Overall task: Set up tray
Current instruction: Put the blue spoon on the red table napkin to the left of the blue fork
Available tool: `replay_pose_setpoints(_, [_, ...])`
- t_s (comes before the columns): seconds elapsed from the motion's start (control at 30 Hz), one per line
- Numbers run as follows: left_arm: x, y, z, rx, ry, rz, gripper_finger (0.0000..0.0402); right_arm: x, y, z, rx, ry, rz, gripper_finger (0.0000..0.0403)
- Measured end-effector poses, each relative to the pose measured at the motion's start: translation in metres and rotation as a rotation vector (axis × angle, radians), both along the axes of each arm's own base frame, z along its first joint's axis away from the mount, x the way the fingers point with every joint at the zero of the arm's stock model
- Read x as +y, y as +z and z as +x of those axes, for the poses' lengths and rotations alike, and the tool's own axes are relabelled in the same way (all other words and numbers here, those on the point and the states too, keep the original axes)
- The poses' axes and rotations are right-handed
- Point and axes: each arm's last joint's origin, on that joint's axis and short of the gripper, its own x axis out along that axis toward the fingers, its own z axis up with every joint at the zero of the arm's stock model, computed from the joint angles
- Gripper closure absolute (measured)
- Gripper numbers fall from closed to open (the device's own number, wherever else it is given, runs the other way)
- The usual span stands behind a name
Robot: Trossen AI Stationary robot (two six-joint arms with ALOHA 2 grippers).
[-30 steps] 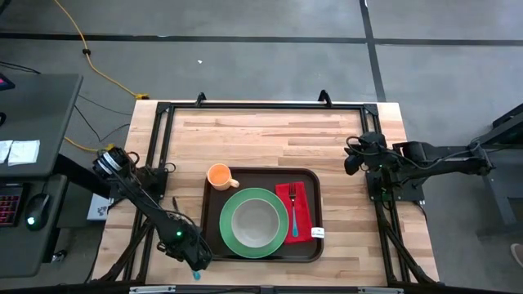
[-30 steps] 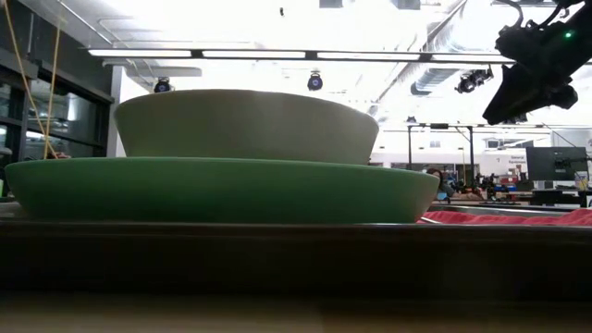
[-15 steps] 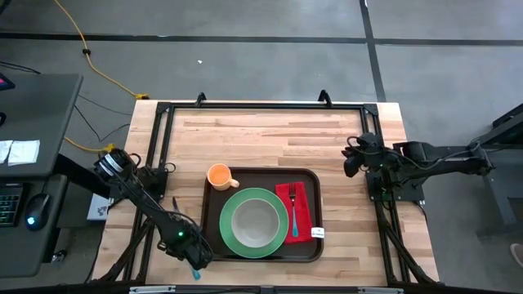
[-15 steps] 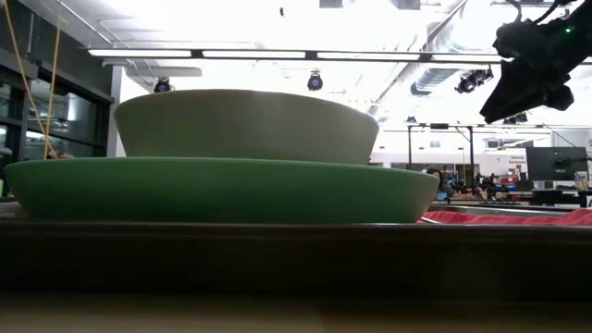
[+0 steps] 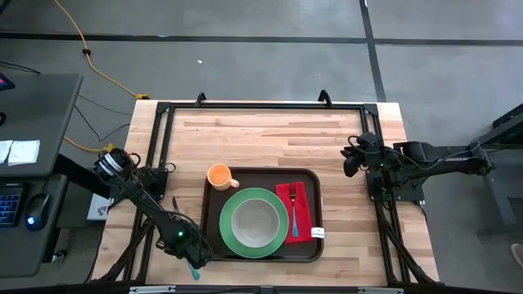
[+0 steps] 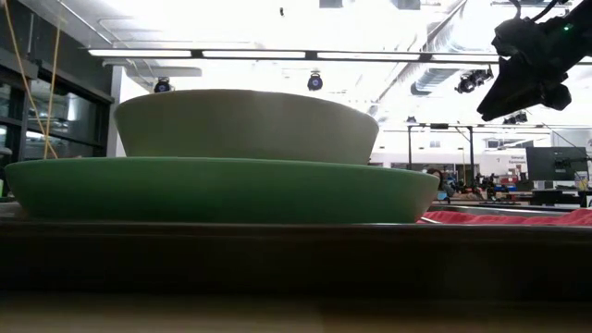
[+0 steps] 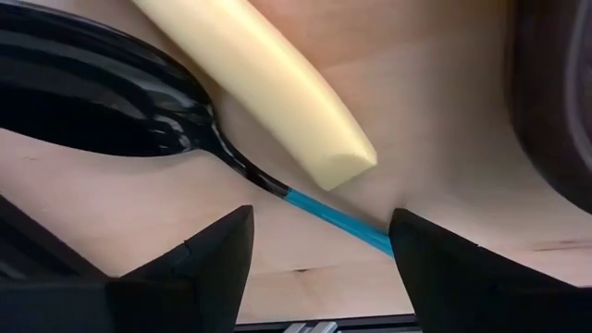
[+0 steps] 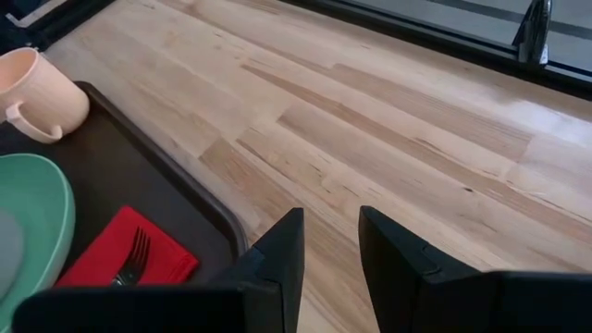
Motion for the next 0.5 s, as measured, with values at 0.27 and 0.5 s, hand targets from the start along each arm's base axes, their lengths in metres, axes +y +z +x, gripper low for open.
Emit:
replay_pose_setpoints(0.27, [0.008, -0.001, 0.004, 0.024, 0.015, 0.02, 0.0123, 0.0, 0.001, 0.001, -0.009, 0.009, 0.01, 0.0318])
replay_pose_setpoints(0.5, [0.011, -0.005, 0.008, 0.02, 0.025, 0.04, 0.0173, 0.001, 0.0, 0.001, -0.009, 0.026, 0.027, 0.0318])
